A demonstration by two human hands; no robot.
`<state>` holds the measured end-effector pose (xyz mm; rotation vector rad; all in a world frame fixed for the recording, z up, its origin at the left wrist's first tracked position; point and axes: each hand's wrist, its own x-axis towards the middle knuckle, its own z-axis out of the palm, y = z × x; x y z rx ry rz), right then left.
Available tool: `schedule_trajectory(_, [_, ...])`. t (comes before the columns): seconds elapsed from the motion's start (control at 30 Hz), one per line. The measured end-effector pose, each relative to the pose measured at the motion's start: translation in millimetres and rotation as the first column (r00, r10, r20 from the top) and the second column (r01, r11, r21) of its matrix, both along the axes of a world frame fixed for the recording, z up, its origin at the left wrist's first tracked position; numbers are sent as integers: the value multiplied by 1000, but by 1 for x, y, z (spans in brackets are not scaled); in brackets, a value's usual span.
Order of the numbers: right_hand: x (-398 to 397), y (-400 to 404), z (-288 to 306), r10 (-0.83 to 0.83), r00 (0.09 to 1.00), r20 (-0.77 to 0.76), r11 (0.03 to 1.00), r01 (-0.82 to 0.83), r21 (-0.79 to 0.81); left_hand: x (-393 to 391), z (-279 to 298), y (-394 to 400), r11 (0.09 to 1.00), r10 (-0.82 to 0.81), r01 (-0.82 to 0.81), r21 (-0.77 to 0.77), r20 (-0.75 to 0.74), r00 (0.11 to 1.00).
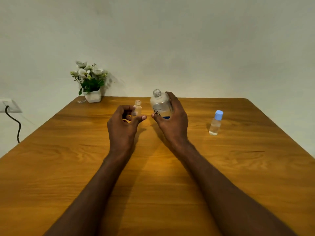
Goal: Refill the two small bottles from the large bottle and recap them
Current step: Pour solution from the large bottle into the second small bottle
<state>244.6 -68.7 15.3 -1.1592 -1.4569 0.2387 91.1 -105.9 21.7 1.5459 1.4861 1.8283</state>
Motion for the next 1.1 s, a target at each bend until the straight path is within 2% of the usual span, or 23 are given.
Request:
schedule_trajectory(0.13, [9,5,-1,-141,984,109,990,137,42,14,0,11,999,-27,29,27,-72,997])
schedule_trajectory(0.23, [13,11,-4,-205,960,191,979,201,42,20,-1,20,999,23,-14,49,-190,981])
schedule_trajectory(0.33, [15,14,-8,-241,943,231,970,239,39,23,-7,25,997,49,-33,76,-215,975])
schedule_trajectory(0.53, [17,16,-9,-241,929,282,970,243,30,7,-5,30,993,91,-65,99,-290,953])
schedule_trajectory(0.77, [12,16,-10,-252,900,355,968,243,70,4,-10,34,992,120,-122,21,-413,903])
schedule_trajectory(1.1, [14,15,-8,-265,867,422,963,260,72,9,-8,32,983,157,-181,-8,-463,872])
